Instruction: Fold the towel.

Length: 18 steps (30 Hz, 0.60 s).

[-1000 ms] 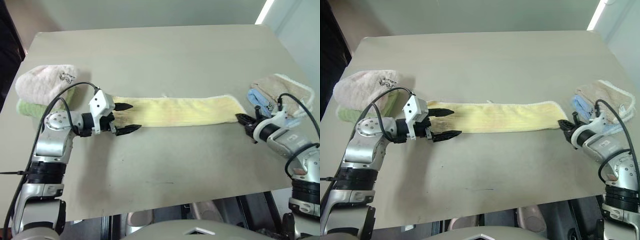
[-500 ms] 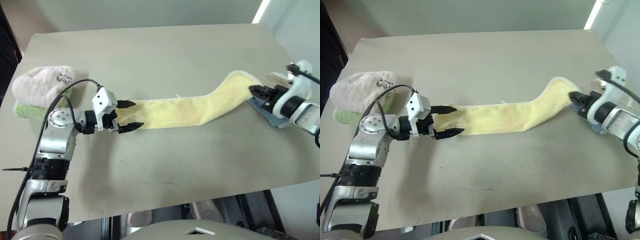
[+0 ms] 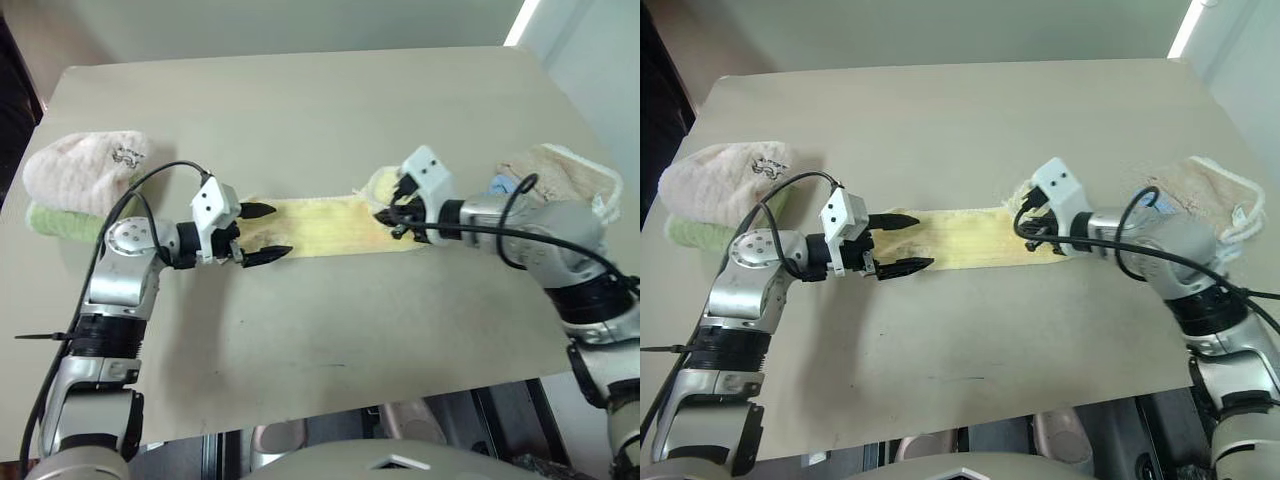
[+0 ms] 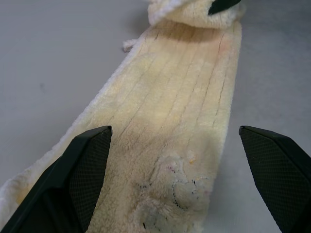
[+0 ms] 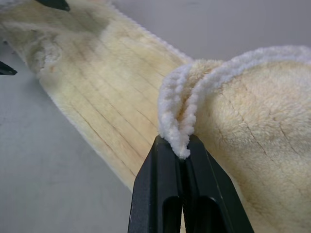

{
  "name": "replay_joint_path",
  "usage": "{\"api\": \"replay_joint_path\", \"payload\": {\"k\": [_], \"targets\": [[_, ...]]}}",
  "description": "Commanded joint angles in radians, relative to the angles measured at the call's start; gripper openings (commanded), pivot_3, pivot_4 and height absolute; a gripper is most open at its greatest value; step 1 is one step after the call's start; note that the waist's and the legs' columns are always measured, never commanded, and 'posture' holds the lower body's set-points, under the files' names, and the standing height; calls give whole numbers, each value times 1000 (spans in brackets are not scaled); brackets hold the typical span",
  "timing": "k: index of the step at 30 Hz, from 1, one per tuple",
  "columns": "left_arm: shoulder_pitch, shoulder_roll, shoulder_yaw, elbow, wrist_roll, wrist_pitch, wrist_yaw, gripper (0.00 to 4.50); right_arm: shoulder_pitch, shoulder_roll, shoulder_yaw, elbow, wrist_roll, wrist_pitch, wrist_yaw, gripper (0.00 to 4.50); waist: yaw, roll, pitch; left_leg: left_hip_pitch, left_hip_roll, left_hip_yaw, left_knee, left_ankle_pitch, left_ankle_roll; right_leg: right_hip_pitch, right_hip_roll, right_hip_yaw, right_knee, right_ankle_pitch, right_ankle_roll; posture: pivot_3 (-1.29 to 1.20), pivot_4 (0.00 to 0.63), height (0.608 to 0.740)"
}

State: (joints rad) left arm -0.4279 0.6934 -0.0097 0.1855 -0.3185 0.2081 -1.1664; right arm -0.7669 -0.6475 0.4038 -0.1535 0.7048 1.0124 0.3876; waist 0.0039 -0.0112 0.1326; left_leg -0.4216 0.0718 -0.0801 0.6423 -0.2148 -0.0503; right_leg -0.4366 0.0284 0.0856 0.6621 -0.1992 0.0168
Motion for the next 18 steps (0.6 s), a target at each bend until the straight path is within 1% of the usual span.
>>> {"api": "replay_joint_path", "payload": {"k": [1,3,6,7,13,17,18], "targets": [[17,14,28,-57,-10,-5,9,4500,-11,15,6,11,-80,-15,54,17,0,0,0,0,0,0,0,0,0,0,0,0,0,0,0,0,150,740],[30,19,34,-69,-13,-2,13,4500,-4,27,-1,16,-104,-8,78,17,-1,0,0,0,0,1,1,0,0,0,0,0,0,0,-2,0,150,740],[39,22,38,-78,-17,4,18,4500,10,33,-18,-3,-111,6,121,652,-2,0,0,0,1,1,1,0,0,-1,0,0,0,-2,-8,0,150,740],[42,23,38,-82,-18,5,19,4500,15,35,-25,-8,-115,10,128,915,-2,0,0,0,1,2,1,0,0,-1,0,0,1,-3,-9,0,150,740],[40,15,34,-88,-19,11,26,4500,35,41,-121,-56,-88,34,171,3025,-1,0,0,0,2,2,2,0,0,-1,1,-1,1,-2,-11,0,150,740],[39,13,46,-91,-34,23,30,4500,82,8,-186,-134,-113,-9,183,4396,-1,0,0,0,2,2,4,0,0,0,1,-1,1,-2,-12,0,150,740],[40,11,54,-95,-43,31,32,4500,94,-5,-199,-151,-127,-31,188,4396,1,0,0,0,2,2,4,0,0,0,1,-1,1,-2,-12,0,150,740]]}}
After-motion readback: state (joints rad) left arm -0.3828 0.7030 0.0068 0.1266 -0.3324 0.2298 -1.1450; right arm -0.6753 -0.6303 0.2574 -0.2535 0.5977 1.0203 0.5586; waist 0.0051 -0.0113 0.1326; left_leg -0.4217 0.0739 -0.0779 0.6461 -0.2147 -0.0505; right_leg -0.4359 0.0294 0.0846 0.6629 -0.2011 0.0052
